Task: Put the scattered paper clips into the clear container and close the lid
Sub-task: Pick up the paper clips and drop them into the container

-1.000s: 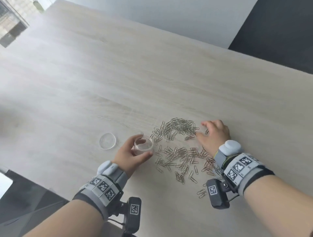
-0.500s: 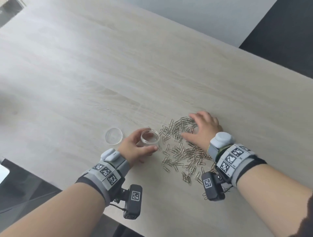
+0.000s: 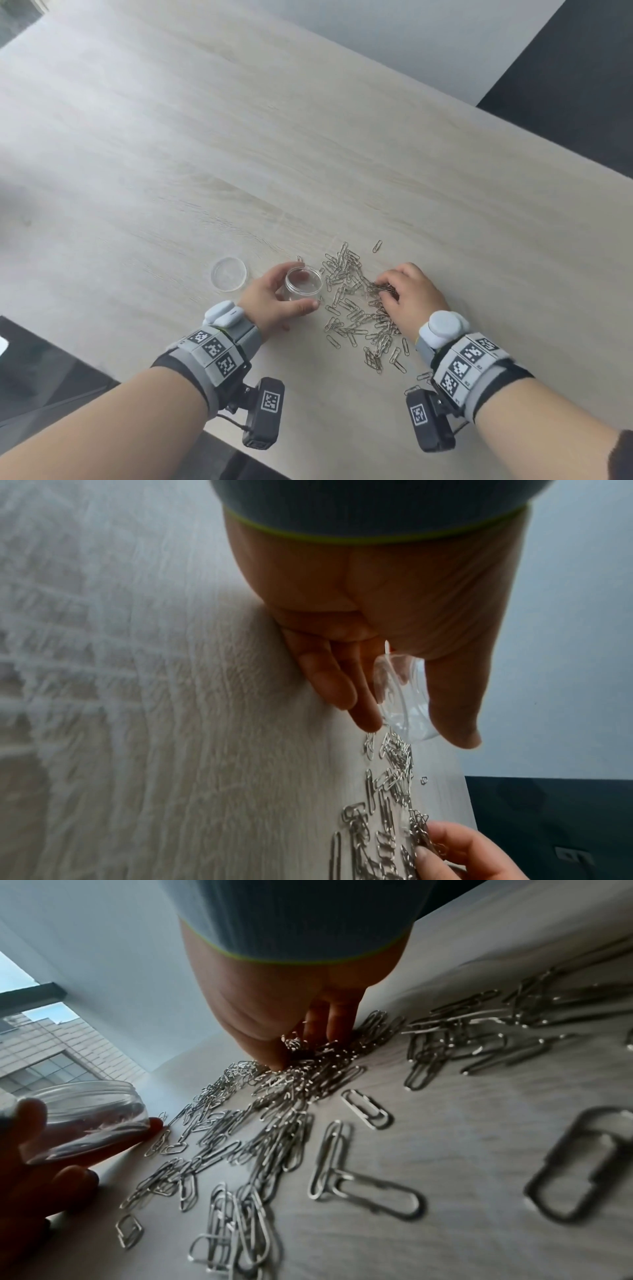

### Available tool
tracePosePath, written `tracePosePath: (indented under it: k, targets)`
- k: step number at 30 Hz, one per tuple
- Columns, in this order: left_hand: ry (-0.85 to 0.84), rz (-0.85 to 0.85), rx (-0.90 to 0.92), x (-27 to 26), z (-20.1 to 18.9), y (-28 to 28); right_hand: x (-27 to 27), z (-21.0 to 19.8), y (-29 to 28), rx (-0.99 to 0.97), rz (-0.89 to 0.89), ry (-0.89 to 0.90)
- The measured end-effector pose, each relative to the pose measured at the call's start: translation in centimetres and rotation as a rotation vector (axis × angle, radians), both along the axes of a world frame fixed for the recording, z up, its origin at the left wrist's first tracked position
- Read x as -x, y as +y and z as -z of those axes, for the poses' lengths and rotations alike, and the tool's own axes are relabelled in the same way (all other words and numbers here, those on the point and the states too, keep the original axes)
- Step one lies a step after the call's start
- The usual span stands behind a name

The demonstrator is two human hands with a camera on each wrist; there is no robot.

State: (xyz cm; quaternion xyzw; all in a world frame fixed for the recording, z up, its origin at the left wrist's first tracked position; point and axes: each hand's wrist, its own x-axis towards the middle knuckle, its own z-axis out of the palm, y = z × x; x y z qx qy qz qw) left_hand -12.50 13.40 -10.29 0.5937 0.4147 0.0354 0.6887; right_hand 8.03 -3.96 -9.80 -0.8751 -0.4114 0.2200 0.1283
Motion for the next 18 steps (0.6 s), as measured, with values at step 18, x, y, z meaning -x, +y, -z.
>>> tracePosePath:
  k: [18]
  targets:
    - [0.028, 0.345, -0.416, -1.1, -0.4, -5.5, 2.3, -2.8, -3.2, -0.314, 0.502, 0.447]
